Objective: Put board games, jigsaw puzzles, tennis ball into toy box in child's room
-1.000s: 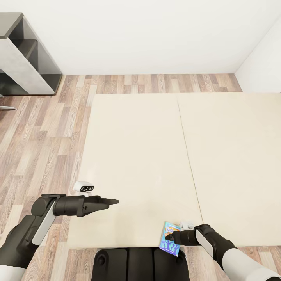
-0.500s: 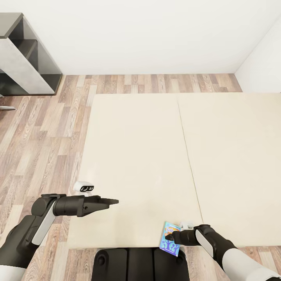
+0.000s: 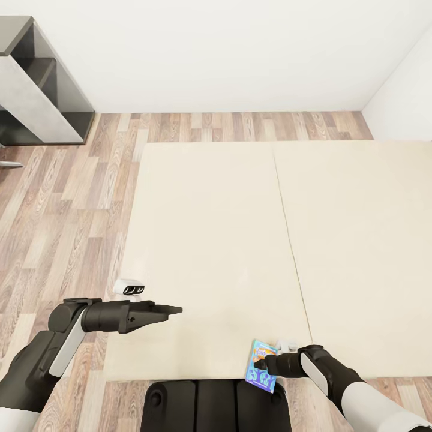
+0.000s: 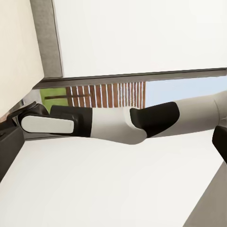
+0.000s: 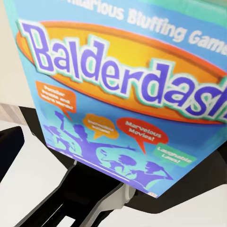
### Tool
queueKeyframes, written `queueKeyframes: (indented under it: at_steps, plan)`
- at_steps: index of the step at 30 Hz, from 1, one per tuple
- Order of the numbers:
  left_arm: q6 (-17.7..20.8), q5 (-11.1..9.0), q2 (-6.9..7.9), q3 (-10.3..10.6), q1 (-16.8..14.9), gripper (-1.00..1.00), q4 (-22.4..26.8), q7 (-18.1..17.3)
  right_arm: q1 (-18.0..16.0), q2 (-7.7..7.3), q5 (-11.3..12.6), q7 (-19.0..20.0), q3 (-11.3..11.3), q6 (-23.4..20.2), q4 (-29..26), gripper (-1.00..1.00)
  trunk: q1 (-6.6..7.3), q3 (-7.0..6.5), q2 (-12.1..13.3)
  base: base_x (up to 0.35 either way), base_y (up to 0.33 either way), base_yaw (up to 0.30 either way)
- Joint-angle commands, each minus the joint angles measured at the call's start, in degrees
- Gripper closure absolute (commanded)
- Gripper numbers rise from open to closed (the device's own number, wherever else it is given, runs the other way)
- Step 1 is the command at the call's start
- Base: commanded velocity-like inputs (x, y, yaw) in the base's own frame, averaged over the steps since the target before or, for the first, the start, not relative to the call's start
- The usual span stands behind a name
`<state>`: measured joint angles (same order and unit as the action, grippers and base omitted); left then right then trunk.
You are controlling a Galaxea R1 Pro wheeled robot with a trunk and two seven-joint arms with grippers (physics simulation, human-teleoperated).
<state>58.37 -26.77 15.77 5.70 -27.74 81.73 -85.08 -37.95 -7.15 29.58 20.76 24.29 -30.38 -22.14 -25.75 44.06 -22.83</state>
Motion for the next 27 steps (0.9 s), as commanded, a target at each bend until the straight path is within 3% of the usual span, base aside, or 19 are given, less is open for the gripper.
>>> queueKeyframes:
  at_steps: [1,16,27]
  plan:
    - [0.6,-0.16,0.05,0.1,-0.03,-1.0,0.0,-0.1,-0.02,-0.05,0.13,0.07,0.23,-0.21,-0.08,-1.0,-0.03,0.07,-0.09,0.0,0.0,0.0]
    - [0.6,-0.16,0.05,0.1,-0.03,-1.0,0.0,-0.09,-0.02,-0.06,0.13,0.07,0.23,-0.2,-0.09,-1.0,-0.03,0.1,-0.09,0.0,0.003,0.0]
    - [0.6,-0.16,0.05,0.08,-0.03,-1.0,0.0,-0.08,-0.02,-0.06,0.13,0.07,0.23,-0.2,-0.09,-1.0,-0.03,0.1,-0.09,0.0,0.104,0.0]
